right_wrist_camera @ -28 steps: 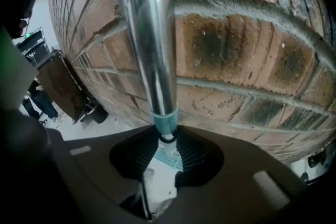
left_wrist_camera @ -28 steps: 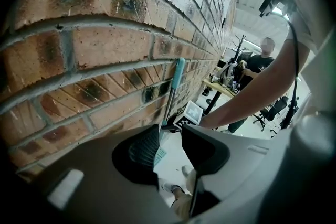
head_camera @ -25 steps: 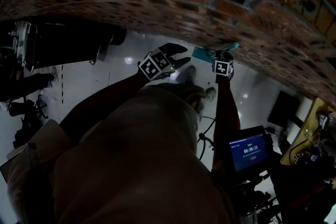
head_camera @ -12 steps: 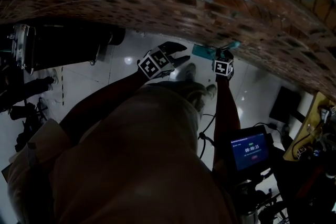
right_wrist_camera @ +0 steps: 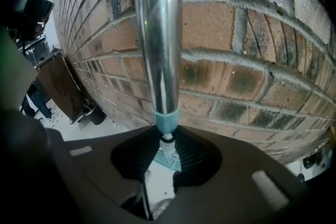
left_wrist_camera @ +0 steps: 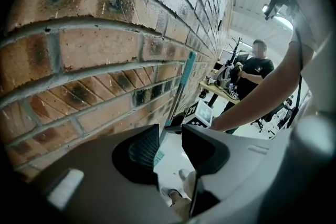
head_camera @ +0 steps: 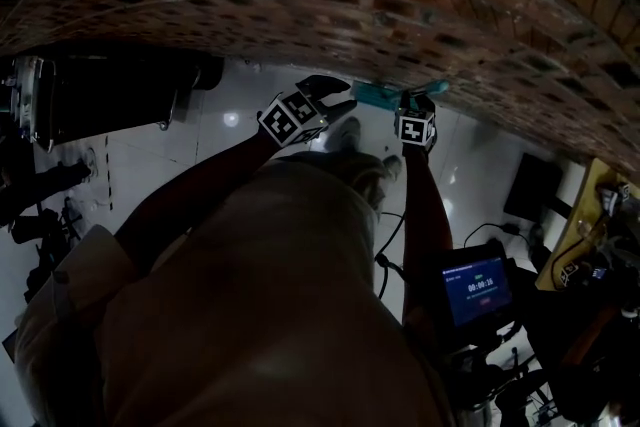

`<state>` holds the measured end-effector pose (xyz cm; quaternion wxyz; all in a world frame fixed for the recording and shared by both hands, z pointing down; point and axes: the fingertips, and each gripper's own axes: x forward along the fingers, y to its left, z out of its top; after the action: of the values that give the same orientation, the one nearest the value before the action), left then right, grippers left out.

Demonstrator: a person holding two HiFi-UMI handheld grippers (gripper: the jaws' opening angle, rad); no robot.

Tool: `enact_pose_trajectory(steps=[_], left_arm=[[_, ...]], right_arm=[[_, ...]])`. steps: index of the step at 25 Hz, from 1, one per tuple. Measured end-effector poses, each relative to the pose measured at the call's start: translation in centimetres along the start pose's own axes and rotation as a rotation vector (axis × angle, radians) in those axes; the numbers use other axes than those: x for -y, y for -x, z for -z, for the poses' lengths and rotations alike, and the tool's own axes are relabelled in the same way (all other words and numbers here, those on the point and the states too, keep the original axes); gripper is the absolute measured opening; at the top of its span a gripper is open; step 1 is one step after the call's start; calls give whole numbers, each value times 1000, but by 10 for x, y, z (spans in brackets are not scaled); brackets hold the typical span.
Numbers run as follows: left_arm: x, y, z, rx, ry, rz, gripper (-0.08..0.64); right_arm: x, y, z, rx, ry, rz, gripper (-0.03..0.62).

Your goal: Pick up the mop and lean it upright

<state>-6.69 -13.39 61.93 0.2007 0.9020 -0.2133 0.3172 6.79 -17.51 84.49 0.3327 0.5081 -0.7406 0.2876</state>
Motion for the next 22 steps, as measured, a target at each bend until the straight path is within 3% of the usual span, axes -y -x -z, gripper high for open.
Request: enact_pose_trajectory(steps=[22], left_arm=[[10,12,-28,125,30,12,155]], right_arm=[[-7,107,-36,93,38,-3,91]])
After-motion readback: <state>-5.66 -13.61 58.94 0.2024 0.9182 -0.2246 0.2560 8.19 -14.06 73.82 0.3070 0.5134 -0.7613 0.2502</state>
